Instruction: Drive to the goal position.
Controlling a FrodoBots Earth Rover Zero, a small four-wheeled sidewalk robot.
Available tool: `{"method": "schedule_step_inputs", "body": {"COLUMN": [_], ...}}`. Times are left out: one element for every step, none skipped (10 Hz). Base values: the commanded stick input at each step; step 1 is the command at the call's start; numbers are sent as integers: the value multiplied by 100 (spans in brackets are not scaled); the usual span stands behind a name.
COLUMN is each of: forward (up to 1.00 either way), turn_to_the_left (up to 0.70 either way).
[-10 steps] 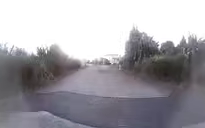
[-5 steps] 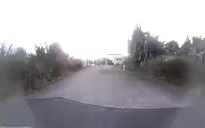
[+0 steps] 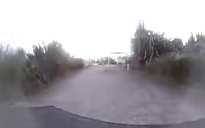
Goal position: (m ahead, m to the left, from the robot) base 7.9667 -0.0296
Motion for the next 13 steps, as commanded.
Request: {"method": "schedule_step_inputs", "body": {"forward": [85, 85, 85, 85, 85, 85, 85, 85, 85, 85, 85, 85, 85], "turn_to_the_left": [0, 0, 0, 0, 0, 0, 0, 0, 0, 0, 0, 0, 0]}}
